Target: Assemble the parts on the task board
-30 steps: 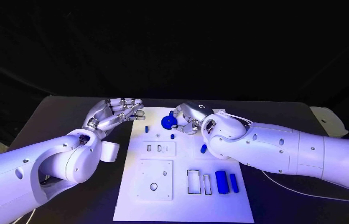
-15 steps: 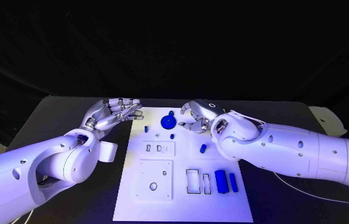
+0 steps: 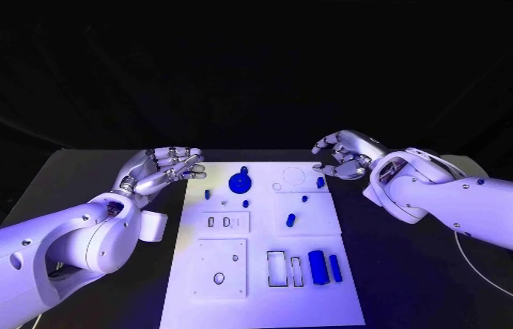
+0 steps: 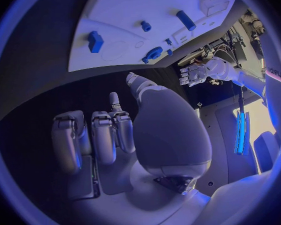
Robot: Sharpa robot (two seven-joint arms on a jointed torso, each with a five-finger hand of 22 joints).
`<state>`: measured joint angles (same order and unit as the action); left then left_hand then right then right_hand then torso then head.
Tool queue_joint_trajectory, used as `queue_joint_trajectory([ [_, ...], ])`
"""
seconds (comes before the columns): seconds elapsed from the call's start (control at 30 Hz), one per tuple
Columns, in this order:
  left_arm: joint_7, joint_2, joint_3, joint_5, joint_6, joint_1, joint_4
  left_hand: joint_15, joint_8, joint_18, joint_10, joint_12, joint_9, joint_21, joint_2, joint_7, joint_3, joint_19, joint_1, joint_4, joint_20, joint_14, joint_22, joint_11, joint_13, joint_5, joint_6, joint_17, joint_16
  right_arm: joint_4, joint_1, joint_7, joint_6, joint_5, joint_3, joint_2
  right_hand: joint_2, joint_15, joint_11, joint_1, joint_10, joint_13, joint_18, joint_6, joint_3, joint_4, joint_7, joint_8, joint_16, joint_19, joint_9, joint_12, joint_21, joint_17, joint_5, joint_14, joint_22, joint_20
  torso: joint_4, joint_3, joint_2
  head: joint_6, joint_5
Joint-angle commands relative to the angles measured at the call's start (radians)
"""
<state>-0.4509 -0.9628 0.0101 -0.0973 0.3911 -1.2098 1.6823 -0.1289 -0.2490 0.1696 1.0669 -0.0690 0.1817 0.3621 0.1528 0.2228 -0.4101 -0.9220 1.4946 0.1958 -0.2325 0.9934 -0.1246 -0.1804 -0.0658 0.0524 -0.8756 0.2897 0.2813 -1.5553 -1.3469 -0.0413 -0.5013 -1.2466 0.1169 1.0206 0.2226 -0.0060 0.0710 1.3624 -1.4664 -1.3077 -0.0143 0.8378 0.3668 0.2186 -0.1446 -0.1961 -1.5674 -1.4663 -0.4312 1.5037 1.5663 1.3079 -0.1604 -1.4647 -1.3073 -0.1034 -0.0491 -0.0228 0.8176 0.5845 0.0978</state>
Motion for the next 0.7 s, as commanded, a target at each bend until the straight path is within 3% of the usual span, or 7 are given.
queue_joint_trajectory([
  [0.03, -0.018, 0.005, 0.0, -0.013, -0.041, -0.001, -0.005, -0.001, 0.003, 0.012, 0.002, 0.002, 0.0, -0.005, 0.009, 0.012, -0.003, 0.007, -0.003, -0.006, 0.0, -0.002, 0.001, 0.004, -0.002, -0.002, 0.004, 0.002, -0.005, 0.021, 0.004, 0.135, 0.098, 0.14, 0.002, 0.023, 0.003, -0.01, -0.012, 0.013, -0.04, -0.202, 0.014, -0.003, -0.003, -0.011, 0.009, 0.01, -0.003, -0.104, 0.003, -0.005, 0.004, 0.263, -0.006, -0.106, -0.263, 0.008, 0.0063, 0.0058, -0.004, 0.001, 0.004],
  [0.33, -0.022, 0.012, 0.0, -0.031, -0.056, 0.0, -0.019, 0.002, -0.001, 0.013, 0.013, -0.001, 0.003, -0.005, 0.015, 0.003, -0.003, 0.007, -0.003, -0.012, 0.001, -0.001, 0.002, 0.01, -0.003, -0.002, -0.004, 0.006, -0.008, 0.073, 0.04, 0.157, 0.134, 0.129, 0.006, 0.042, 0.008, -0.011, -0.01, 0.027, -0.037, -0.199, 0.014, -0.011, -0.005, -0.024, 0.005, 0.019, -0.003, -0.104, 0.005, -0.009, 0.004, 0.263, -0.015, -0.106, -0.263, 0.012, 0.0059, 0.0166, -0.002, 0.003, 0.001],
  [0.53, -0.02, 0.015, 0.0, -0.034, -0.056, 0.0, -0.024, 0.002, -0.001, 0.013, 0.014, -0.001, 0.003, -0.005, 0.015, 0.003, -0.003, 0.007, -0.003, -0.012, 0.001, -0.001, 0.003, 0.01, -0.003, -0.002, -0.005, 0.006, -0.008, 0.093, 0.057, 0.148, 0.134, 0.115, 0.007, 0.028, 0.008, -0.007, -0.006, 0.032, -0.037, -0.2, 0.014, -0.015, -0.006, -0.028, -0.002, 0.024, -0.003, -0.104, 0.006, -0.009, 0.004, 0.263, -0.031, -0.106, -0.263, 0.01, 0.0035, 0.019, -0.001, 0.004, 0.002],
  [0.7, -0.02, 0.017, 0.0, -0.034, -0.057, 0.0, -0.026, 0.002, -0.001, 0.013, 0.015, -0.001, 0.004, -0.005, 0.015, 0.003, -0.004, 0.007, -0.004, -0.012, 0.001, -0.001, 0.003, 0.011, -0.003, -0.002, -0.006, 0.006, -0.009, 0.108, 0.068, 0.124, 0.115, 0.099, 0.007, 0.008, 0.004, -0.003, -0.002, 0.029, -0.038, -0.201, 0.014, -0.015, -0.006, -0.026, -0.006, 0.026, -0.003, -0.104, 0.006, -0.007, 0.004, 0.263, -0.034, -0.106, -0.263, 0.008, 0.0041, 0.0187, -0.002, 0.005, 0.007],
])
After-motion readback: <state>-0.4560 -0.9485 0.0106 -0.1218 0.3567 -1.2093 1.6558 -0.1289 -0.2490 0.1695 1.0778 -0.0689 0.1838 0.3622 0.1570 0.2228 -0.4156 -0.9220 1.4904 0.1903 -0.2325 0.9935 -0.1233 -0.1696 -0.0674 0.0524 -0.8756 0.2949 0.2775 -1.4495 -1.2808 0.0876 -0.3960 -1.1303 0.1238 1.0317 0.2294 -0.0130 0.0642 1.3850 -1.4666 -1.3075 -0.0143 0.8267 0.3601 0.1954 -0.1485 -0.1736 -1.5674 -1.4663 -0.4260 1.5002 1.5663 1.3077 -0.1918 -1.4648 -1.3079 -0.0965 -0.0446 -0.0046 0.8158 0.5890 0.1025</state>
